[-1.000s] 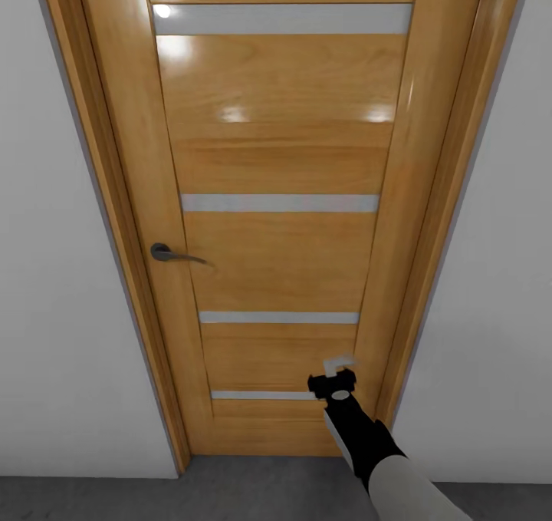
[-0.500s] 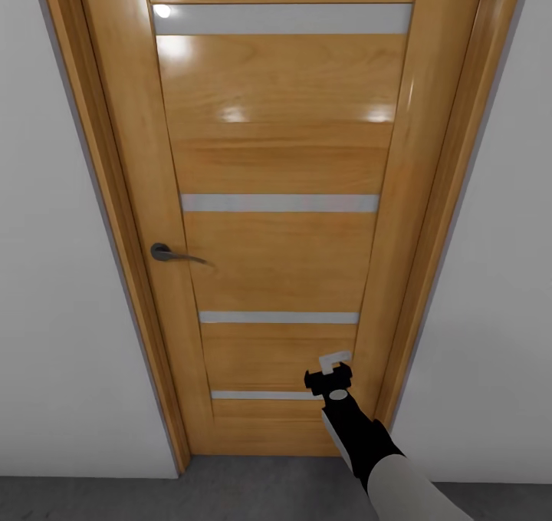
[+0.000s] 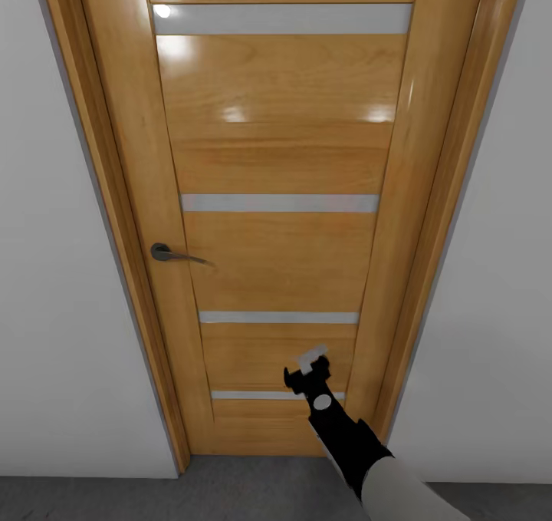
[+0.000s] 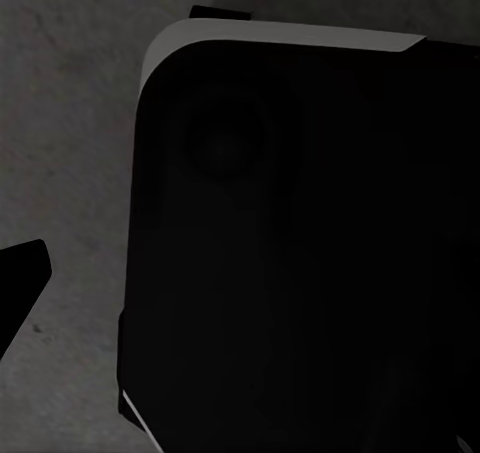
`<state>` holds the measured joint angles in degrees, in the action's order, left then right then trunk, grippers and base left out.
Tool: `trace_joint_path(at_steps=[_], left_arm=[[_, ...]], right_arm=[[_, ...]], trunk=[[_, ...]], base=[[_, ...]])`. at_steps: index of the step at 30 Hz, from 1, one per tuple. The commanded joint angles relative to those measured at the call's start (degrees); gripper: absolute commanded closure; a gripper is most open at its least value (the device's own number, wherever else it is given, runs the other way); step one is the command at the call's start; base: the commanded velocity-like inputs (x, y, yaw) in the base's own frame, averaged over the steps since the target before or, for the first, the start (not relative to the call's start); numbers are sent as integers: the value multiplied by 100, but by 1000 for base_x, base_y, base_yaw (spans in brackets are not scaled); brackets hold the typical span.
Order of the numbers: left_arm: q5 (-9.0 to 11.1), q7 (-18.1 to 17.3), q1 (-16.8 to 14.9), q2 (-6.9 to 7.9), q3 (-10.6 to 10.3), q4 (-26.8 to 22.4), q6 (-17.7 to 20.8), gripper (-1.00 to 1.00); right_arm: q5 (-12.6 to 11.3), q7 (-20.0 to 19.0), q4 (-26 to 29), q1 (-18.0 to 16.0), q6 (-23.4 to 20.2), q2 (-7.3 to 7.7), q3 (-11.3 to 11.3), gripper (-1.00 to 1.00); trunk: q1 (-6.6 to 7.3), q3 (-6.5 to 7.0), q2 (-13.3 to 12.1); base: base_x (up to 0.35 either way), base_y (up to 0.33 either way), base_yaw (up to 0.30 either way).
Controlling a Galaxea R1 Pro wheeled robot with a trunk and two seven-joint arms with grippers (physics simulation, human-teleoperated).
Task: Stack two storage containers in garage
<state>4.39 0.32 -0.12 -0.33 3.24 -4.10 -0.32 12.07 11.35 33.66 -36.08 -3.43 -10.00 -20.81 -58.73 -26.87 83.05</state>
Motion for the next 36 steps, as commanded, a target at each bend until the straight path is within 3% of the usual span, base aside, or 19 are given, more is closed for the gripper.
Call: trace_joint_path(at_steps=[1, 6, 24, 25, 31, 34, 35, 36], left_arm=[[44, 3, -1, -2, 28, -2, -3, -100], [44, 3, 1, 4, 28, -1, 0, -100], [44, 3, 0, -2, 28, -1, -1, -100], [44, 3, 0, -2, 28, -1, -1, -100], [44, 3, -1, -2, 28, -3, -2, -100], [44, 3, 0, 4, 28, -3, -3, -100], [44, 3, 1, 6, 26, -2, -3, -100], [44, 3, 0, 6, 27, -2, -2, -100]], right_arm=[[58, 7, 16, -4, 52, 0, -208, -100], [59, -273, 388, -101, 323, 0, -578, -100], [67, -618, 495, -171, 419, 0, -664, -100], [70, -623, 471, -171, 421, 0, -785, -100], [89, -625, 451, -171, 422, 0, -936, -100], [196, -622, 434, -191, 415, 0, -948, -100], [481, -602, 119, -416, 419, 0, -951, -100], [511, -593, -15, -506, 423, 0, -951, -100]], trunk=[[0, -6, 3], [0, -6, 3], [0, -6, 3], [0, -6, 3], [0, -6, 3], [0, -6, 3], [0, -6, 3], [0, -6, 3]], base=[[0, 0, 0], [75, 0, 0], [308, 0, 0], [320, 0, 0], [320, 0, 0], [320, 0, 0], [320, 0, 0], [320, 0, 0]])
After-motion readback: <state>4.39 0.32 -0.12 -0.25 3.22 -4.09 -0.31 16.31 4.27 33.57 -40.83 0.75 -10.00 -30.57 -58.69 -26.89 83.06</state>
